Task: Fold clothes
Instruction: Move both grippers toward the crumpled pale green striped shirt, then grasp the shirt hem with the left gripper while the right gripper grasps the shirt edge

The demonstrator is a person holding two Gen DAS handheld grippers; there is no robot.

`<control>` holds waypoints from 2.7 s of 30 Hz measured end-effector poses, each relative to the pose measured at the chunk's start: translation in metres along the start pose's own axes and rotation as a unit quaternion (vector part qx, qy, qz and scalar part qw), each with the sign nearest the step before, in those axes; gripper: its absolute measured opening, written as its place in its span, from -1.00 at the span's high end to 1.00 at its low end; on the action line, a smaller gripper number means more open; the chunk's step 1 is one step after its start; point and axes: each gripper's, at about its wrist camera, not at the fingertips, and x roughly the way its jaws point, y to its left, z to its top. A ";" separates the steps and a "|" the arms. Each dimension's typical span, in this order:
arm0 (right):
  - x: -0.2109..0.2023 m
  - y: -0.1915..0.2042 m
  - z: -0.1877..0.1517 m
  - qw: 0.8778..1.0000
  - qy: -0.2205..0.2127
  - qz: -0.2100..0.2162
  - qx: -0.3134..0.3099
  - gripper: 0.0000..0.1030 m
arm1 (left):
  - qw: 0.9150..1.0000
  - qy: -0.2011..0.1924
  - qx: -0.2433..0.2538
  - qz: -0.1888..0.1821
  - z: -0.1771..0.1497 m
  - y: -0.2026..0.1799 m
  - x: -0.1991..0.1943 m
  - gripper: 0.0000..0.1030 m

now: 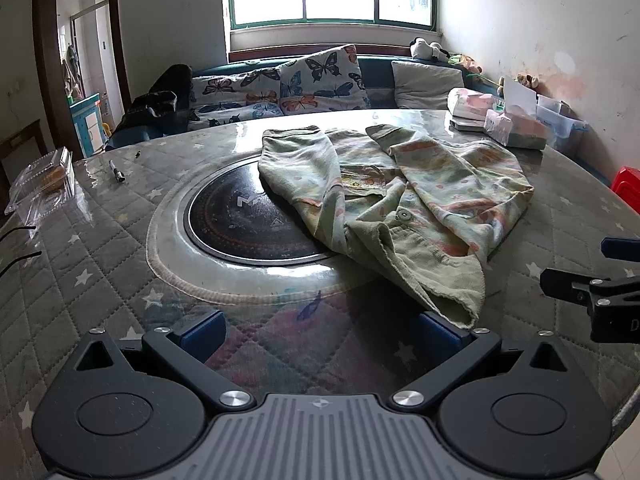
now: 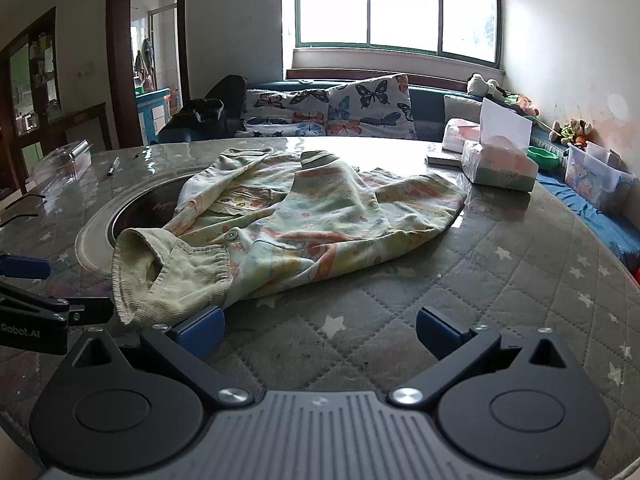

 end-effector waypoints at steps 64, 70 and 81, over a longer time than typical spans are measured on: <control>0.150 -0.014 0.131 0.997 0.036 0.028 -0.066 -0.67 | 0.998 0.012 0.044 -0.036 0.123 -0.003 0.118 -0.68; 0.188 0.006 0.146 0.994 0.043 0.024 -0.098 -0.66 | 0.997 0.028 0.044 -0.048 0.124 0.000 0.140 -0.30; 0.232 0.006 0.140 0.992 0.078 -0.001 -0.100 -0.07 | 0.995 0.036 0.050 -0.072 0.128 -0.004 0.152 -0.13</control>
